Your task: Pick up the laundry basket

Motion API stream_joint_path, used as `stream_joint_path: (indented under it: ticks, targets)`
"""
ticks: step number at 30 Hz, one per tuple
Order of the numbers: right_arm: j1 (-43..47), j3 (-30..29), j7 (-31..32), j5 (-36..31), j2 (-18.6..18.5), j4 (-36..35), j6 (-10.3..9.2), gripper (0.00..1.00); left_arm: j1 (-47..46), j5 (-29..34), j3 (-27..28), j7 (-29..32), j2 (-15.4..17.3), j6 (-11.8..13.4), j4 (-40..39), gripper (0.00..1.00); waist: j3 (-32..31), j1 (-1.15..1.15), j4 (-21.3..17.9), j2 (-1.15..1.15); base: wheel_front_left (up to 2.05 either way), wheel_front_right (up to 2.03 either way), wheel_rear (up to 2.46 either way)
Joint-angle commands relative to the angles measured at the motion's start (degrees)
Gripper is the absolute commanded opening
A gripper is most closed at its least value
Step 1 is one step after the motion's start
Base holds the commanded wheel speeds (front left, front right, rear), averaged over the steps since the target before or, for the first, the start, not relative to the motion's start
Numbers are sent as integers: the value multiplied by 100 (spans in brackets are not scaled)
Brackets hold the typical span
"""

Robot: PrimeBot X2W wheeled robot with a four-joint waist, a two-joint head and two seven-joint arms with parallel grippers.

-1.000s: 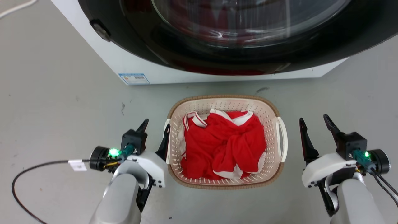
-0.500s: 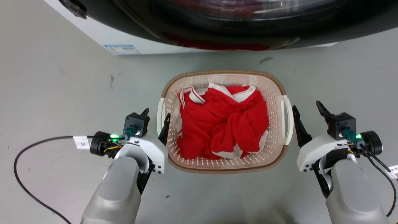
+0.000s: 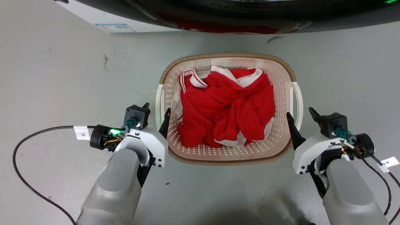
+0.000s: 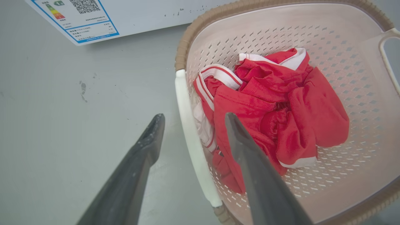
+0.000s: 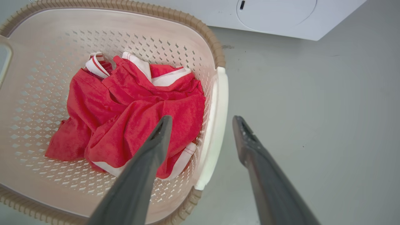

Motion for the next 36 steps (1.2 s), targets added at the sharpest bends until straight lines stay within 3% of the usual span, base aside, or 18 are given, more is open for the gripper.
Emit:
stream_joint_path:
  ticks: [1,30,31,32,33,36]
  targets:
    - [-100,10,-11,44,-16,55,-4,100,-90,-46,-15,-16,3,-10,44,100,43,-1,14,0,0,0,0]
    - [-971,27,-11,-61,-15,1248,-4,100,-757,-383,-645,-16,-55,-14,900,100,766,-1,43,0,0,0,0]
    - [-1005,45,-12,-50,-16,1280,-4,78,-787,-412,-671,-16,-54,-14,931,94,786,-1,40,0,0,0,0]
    - [-1035,59,-12,-51,-16,1300,-4,46,-801,-433,-708,-16,-55,-14,974,44,804,-1,35,0,0,0,0]
    - [-1055,82,-11,-68,-16,1324,-4,4,-820,-462,-746,-16,-57,-15,997,0,817,-1,30,0,0,0,0]
    - [-1134,152,-12,-63,-11,1386,-1,0,-875,-616,-940,-13,-53,-17,1112,0,846,-1,20,0,0,0,0]
